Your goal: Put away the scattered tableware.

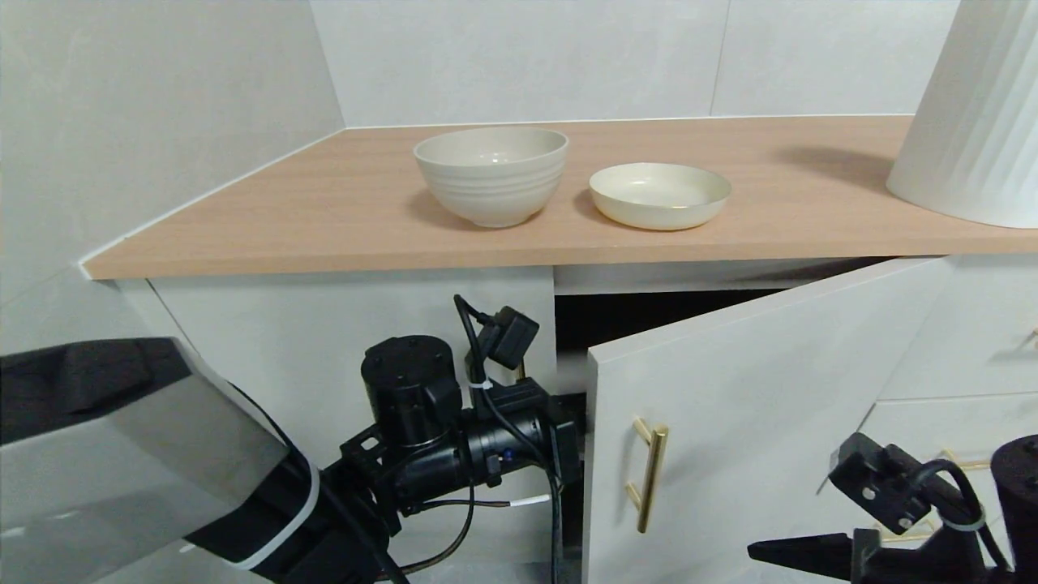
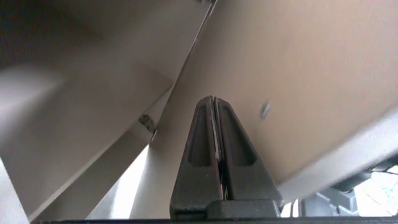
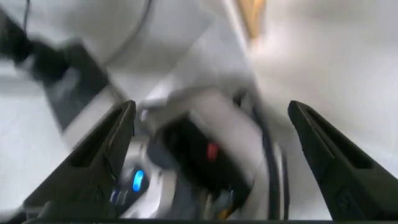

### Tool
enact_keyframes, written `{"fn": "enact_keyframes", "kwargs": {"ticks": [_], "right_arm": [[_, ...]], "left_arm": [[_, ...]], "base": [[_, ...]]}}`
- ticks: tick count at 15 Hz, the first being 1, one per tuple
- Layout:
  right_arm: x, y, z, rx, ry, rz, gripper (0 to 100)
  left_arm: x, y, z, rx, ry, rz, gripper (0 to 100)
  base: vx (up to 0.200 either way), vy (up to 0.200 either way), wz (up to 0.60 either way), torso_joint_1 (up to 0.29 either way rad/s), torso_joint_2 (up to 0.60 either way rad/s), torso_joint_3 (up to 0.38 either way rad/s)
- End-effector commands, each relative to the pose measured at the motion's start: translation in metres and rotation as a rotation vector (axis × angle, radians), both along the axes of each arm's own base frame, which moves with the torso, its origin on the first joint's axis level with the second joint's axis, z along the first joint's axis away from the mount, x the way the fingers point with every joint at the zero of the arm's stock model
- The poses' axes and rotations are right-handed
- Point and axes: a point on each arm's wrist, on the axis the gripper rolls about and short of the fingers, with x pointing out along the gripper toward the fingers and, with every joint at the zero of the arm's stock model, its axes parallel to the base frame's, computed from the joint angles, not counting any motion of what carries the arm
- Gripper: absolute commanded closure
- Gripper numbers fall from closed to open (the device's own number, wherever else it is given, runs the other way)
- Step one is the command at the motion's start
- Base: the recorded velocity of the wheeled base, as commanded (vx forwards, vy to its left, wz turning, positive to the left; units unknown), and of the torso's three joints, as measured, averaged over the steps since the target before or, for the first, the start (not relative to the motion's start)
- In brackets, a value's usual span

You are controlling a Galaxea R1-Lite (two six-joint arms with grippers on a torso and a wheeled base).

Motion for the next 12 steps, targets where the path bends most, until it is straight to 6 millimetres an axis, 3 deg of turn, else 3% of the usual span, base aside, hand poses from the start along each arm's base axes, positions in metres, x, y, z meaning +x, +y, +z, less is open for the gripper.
{"fn": "enact_keyframes", "kwargs": {"ticks": [1, 8, 12], "right_arm": [[-0.011, -0.007, 0.028, 0.089, -0.085, 0.016, 0], [-0.010, -0.005, 0.025, 0.075, -0.069, 0.023, 0], [-0.010, -0.003, 0.024, 0.070, -0.062, 0.034, 0]], "left_arm": [[-0.001, 0.000, 0.027, -0.037, -0.053, -0.002, 100], [-0.008, -0.007, 0.013, 0.013, -0.058, -0.014, 100], [-0.007, -0.011, 0.007, 0.022, -0.048, -0.012, 100]], "base": [[0.000, 0.000, 0.00, 0.000, 0.00, 0.000], [0.000, 0.000, 0.00, 0.000, 0.00, 0.000], [-0.200, 0.000, 0.00, 0.006, 0.00, 0.002]]}}
